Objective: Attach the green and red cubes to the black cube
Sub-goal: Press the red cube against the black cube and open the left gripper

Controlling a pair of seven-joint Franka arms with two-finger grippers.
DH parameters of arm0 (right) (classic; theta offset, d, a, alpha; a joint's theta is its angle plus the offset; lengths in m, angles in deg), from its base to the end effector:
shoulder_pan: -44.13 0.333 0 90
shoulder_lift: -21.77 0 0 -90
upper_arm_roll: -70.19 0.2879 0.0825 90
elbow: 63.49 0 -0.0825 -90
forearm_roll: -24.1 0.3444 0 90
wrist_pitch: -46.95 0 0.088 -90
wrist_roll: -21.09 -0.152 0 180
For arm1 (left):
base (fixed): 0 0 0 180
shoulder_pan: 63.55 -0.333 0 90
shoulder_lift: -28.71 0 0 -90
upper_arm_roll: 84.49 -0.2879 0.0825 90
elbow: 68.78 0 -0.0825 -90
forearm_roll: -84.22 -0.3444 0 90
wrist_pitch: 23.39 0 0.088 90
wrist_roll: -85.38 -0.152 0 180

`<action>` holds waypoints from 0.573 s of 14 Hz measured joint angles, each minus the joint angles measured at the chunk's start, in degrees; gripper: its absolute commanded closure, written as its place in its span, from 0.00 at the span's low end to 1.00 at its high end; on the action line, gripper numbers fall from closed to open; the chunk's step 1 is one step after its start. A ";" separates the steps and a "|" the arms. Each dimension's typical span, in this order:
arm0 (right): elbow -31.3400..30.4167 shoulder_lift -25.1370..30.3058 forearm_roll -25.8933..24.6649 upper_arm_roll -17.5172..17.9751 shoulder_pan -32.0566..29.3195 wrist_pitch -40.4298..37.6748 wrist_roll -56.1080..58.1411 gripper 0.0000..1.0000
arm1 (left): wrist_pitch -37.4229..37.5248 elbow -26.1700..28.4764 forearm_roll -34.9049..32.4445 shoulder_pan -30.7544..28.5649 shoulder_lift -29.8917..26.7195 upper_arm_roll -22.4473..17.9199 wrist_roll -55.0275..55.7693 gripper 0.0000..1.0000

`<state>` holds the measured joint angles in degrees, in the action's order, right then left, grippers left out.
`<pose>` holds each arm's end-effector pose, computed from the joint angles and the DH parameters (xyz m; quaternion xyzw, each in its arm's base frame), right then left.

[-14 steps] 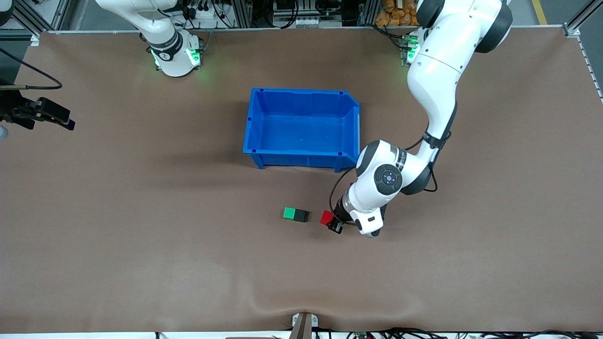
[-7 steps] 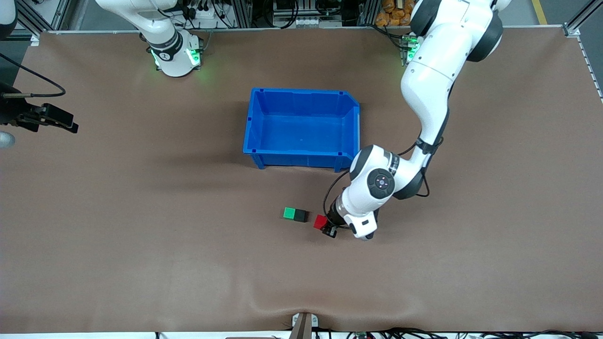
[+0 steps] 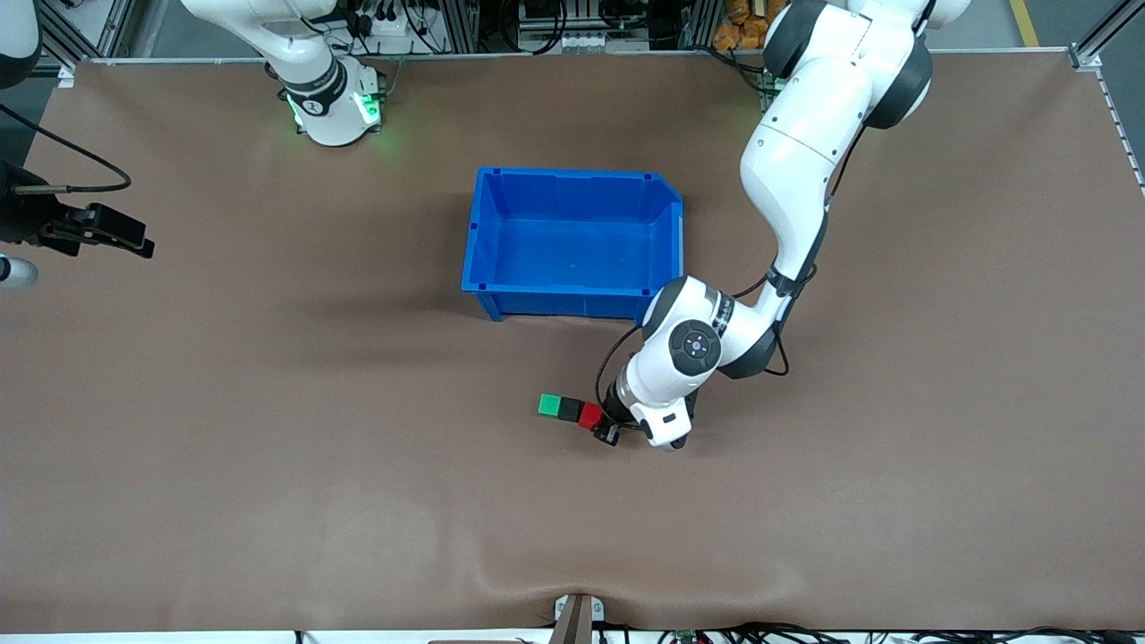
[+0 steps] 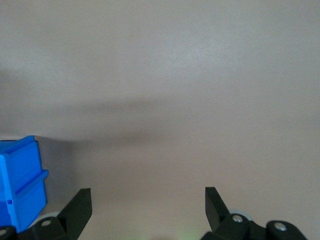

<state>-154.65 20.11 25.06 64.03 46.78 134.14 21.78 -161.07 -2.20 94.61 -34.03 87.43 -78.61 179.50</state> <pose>0.5107 -0.0281 0.5240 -0.9985 0.0246 0.0487 0.0086 0.6089 -0.4158 0.1542 0.8142 0.5600 -0.0519 0.1445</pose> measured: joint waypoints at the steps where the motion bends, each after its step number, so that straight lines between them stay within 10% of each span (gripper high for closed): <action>1: 0.00 0.00 0.00 0.00 0.00 0.00 0.00 0.00 | 0.06 0.00 0.00 0.17 0.00 -0.23 0.00 1.00; 8: 0.01 -0.01 0.00 0.00 0.00 0.01 0.00 0.00 | 3.67 -0.49 0.00 0.34 0.03 -0.65 0.00 1.00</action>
<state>-154.64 20.10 25.06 64.03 46.78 134.15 21.78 -157.39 -2.70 94.61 -33.68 87.46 -79.26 179.50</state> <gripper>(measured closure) 0.000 0.604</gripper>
